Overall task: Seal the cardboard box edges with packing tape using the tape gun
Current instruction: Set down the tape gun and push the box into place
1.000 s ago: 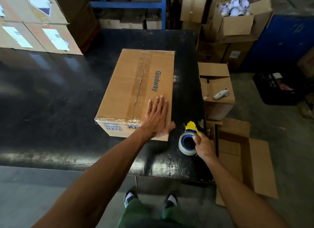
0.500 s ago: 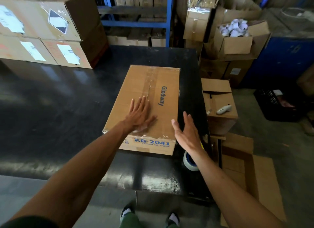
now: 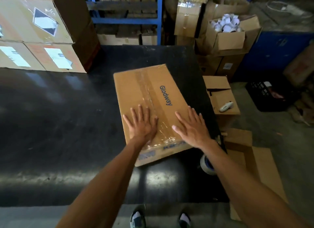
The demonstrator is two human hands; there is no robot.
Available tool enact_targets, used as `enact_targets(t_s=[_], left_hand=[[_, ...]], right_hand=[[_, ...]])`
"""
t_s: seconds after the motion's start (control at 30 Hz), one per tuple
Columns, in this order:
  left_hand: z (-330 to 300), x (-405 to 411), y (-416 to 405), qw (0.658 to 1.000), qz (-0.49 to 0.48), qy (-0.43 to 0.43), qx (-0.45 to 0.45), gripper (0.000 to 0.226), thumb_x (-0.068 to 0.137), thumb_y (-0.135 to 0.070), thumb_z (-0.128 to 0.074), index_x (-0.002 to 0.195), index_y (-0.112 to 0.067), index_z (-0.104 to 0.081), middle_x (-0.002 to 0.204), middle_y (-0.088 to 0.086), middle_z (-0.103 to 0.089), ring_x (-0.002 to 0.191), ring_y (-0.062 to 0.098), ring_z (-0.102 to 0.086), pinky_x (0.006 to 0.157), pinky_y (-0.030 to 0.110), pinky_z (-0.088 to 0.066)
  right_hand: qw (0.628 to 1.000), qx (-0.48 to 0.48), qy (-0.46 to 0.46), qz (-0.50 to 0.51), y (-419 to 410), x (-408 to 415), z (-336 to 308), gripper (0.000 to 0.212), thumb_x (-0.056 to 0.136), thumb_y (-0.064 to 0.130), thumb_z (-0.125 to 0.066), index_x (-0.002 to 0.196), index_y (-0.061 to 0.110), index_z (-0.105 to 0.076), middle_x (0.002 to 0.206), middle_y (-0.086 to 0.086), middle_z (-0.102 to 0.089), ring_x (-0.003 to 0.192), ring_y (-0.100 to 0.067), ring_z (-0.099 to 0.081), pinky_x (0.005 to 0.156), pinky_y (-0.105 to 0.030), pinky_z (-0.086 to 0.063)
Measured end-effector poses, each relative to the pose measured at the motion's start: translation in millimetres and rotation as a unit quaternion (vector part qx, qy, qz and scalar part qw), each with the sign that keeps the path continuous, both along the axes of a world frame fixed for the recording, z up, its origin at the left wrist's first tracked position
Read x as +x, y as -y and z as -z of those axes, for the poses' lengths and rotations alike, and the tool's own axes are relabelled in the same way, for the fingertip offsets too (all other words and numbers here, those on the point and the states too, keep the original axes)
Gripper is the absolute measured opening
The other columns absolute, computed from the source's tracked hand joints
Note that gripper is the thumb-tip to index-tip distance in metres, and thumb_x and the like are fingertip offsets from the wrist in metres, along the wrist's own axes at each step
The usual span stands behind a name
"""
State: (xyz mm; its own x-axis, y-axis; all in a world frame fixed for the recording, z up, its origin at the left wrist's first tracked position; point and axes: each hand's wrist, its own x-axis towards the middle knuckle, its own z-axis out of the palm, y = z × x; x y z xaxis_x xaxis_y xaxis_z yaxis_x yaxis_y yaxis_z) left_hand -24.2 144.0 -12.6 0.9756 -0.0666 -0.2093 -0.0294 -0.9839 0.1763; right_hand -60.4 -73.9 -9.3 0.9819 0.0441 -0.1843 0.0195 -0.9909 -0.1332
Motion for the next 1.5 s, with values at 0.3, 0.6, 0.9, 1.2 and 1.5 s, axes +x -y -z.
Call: enact_targets(t_s=[0.3, 0.6, 0.9, 1.2, 1.5], left_hand=[[-9.8, 33.5, -59.0, 0.991, 0.091, 0.099, -0.026, 0.072, 0.096, -0.060, -0.009, 0.146, -0.018, -0.039, 0.150, 0.020, -0.036, 0.136, 0.042, -0.035, 0.116, 0.051, -0.020], [0.0, 42.2, -73.6, 0.993, 0.117, 0.009, 0.013, 0.079, 0.099, -0.064, -0.003, 0.159, -0.014, 0.010, 0.166, 0.015, 0.016, 0.153, 0.033, 0.015, 0.121, 0.056, 0.011], [-19.1, -6.2, -61.8, 0.967, 0.250, 0.050, 0.022, 0.094, 0.084, -0.081, -0.005, 0.156, -0.022, -0.022, 0.155, 0.018, -0.025, 0.140, 0.039, -0.025, 0.121, 0.054, -0.009], [6.0, 35.8, -134.2, 0.964, 0.258, 0.046, 0.047, 0.097, 0.071, -0.097, -0.004, 0.153, -0.048, 0.016, 0.164, 0.006, 0.025, 0.147, 0.040, 0.027, 0.115, 0.069, 0.013], [5.3, 23.9, -96.5, 0.985, 0.158, 0.036, 0.052, 0.095, 0.077, -0.092, -0.002, 0.155, -0.041, 0.017, 0.164, 0.007, 0.024, 0.149, 0.042, 0.022, 0.113, 0.072, 0.010]], right_hand=[[0.983, 0.044, -0.029, 0.177, -69.8, -10.7, -16.8, 0.082, 0.090, 0.074, -0.014, 0.155, 0.030, 0.008, 0.158, -0.015, 0.030, 0.143, -0.034, 0.029, 0.115, -0.058, 0.013], [0.988, 0.054, -0.011, 0.145, -97.1, -17.0, -3.9, 0.077, 0.086, 0.080, -0.003, 0.152, 0.042, 0.012, 0.160, -0.009, 0.025, 0.141, -0.032, 0.033, 0.111, -0.056, 0.022], [0.990, -0.045, -0.055, 0.126, 0.7, 14.4, -32.4, 0.068, 0.091, 0.073, -0.014, 0.152, 0.048, 0.003, 0.160, -0.007, 0.027, 0.141, -0.030, 0.035, 0.111, -0.063, 0.016], [1.000, -0.019, -0.011, -0.001, -49.3, -31.9, -7.4, 0.095, 0.072, 0.095, -0.019, 0.149, 0.050, 0.013, 0.156, -0.004, 0.031, 0.142, -0.037, 0.031, 0.112, -0.063, 0.014], [0.999, -0.039, -0.018, -0.033, -21.7, -3.6, -12.2, 0.081, 0.083, 0.084, -0.020, 0.147, 0.052, 0.018, 0.158, 0.002, 0.030, 0.145, -0.028, 0.028, 0.114, -0.059, 0.013]])
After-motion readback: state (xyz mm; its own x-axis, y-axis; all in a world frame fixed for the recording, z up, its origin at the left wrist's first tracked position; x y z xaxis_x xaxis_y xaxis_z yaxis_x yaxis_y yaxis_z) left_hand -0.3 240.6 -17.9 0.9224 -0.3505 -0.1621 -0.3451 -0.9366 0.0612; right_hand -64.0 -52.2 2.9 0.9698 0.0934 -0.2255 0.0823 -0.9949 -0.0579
